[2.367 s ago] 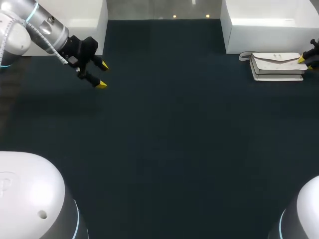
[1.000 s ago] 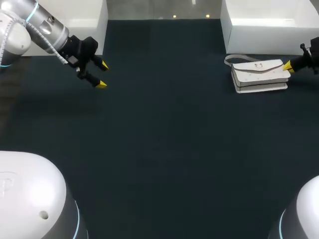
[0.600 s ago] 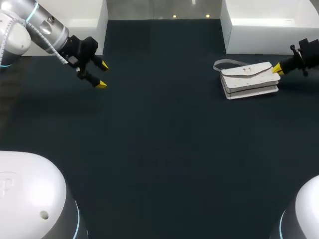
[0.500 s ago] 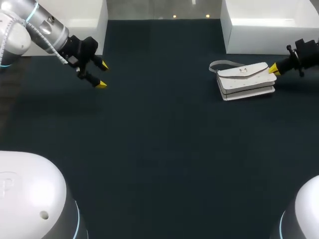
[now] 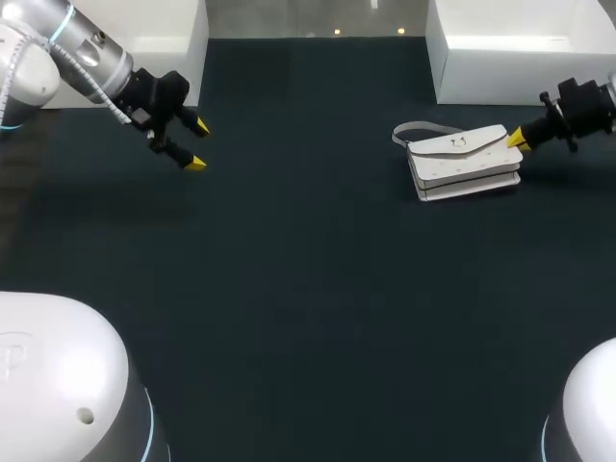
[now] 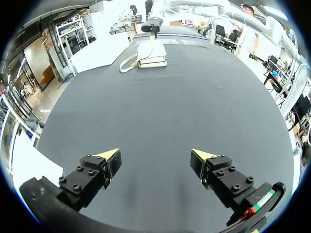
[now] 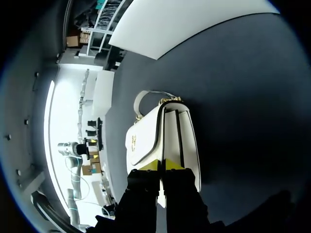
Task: Pick up the bag, open it, inspect its contents, close it, and place it on the opposite side
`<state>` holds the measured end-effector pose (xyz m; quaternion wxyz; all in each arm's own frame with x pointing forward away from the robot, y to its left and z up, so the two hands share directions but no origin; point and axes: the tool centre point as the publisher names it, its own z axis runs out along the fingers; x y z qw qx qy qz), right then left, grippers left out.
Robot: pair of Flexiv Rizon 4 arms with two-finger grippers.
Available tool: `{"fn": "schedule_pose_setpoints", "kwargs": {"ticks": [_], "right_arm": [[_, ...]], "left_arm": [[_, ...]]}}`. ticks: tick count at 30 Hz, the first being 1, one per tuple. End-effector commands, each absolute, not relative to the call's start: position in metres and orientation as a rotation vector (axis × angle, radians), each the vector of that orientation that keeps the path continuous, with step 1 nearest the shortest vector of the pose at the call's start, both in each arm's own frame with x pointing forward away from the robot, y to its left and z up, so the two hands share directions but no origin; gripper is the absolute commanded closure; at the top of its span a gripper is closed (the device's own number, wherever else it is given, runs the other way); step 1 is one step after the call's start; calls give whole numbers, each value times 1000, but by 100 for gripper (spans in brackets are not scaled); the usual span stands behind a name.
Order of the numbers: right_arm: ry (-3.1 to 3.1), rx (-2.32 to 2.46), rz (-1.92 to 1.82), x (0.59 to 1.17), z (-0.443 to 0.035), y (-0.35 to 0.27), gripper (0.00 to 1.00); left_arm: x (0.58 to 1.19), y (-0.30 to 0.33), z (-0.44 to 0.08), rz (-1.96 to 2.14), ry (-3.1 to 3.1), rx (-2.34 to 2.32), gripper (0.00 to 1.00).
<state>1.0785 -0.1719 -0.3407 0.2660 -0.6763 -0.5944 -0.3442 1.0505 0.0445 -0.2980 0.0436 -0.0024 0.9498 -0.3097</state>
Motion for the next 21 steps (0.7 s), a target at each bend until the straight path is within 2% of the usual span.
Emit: {"fn": "schedule_pose_setpoints", "kwargs": {"ticks": [1, 5, 14, 21], "right_arm": [[-1591, -1886, -1006, 1073, -339, -170, 100], [-1591, -1886, -1006, 1073, -339, -170, 100], [-1486, -1807, -1075, 1046, -370, -101, 100], [-1473, -1812, -1107, 1036, -369, -87, 100]], "left_arm": [[1051, 45, -299, -950, 2900, -6, 0], [1051, 45, -299, -950, 2900, -6, 0], [1051, 45, -299, -950, 2900, -6, 0], [1051, 45, -299, -950, 2900, -6, 0]]}}
